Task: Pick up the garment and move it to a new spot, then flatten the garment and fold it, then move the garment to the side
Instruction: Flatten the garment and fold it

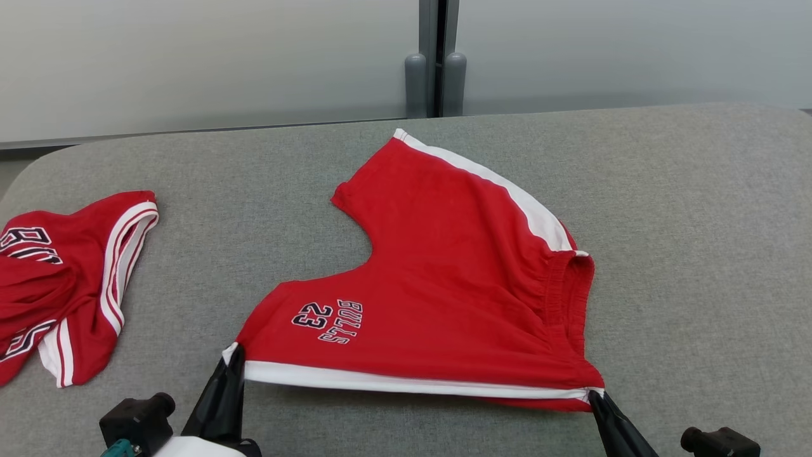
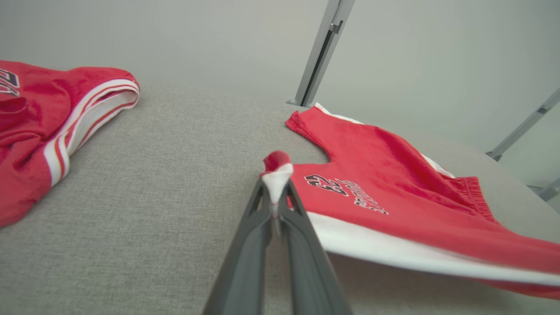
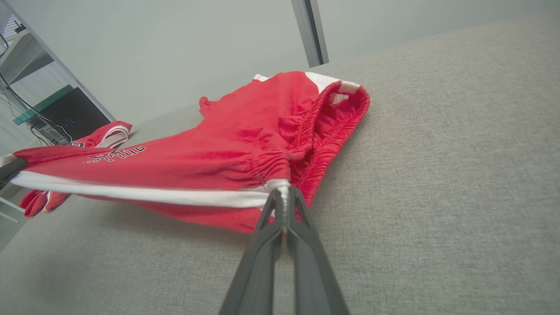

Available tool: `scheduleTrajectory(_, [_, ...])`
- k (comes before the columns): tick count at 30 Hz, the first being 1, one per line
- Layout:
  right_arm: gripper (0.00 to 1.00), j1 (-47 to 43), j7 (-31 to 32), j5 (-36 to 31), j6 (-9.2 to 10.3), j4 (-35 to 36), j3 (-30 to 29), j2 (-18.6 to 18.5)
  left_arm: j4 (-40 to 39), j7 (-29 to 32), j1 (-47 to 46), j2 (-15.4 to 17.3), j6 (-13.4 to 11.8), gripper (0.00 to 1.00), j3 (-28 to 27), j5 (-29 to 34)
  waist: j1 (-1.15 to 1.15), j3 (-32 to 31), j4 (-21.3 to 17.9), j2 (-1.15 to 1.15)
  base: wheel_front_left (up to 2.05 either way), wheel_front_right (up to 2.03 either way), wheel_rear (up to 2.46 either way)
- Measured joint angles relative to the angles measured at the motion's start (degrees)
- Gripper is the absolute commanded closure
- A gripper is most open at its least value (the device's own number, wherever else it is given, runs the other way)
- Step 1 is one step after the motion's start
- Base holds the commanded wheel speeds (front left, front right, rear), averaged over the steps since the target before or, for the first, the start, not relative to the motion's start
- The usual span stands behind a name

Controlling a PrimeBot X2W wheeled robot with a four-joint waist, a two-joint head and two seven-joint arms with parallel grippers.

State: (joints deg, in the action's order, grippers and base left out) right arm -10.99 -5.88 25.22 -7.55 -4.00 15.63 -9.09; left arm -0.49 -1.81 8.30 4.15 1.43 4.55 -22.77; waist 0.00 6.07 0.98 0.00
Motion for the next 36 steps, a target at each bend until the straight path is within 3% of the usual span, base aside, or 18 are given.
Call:
scheduleTrajectory(7, [1.0,0.8,2.8,-0.5,0.0,2.9,-0.6,1.6,-3.3,2.9,-2.0,1.2,-0.7,1.0,-0.4,-0.4,0.0,1.6,-1.1,0.0,0.0,0.0,0.0])
scheduleTrajectory(17, [1.0,15.4,2.6,0.9,0.05,-0.7,-0.7,3.1,3.7,5.4,-21.4,3.4,1.0,1.0,0.3,0.0,0.0,8.6,-3.3,0.0,0.0,0.0,0.0])
scheduleTrajectory(25, [1.0,28.6,-0.8,2.5,0.07,-7.0,-0.9,4.0,17.7,6.8,-42.4,3.8,2.5,1.0,2.1,0.6,0.0,16.8,-6.5,0.0,0.0,0.0,0.0])
scheduleTrajectory(36, [1.0,38.0,-4.8,6.1,0.07,-13.7,2.1,5.6,42.2,4.2,-64.7,2.9,3.6,1.0,4.4,2.1,0.0,22.8,-12.8,0.0,0.0,0.0,0.0])
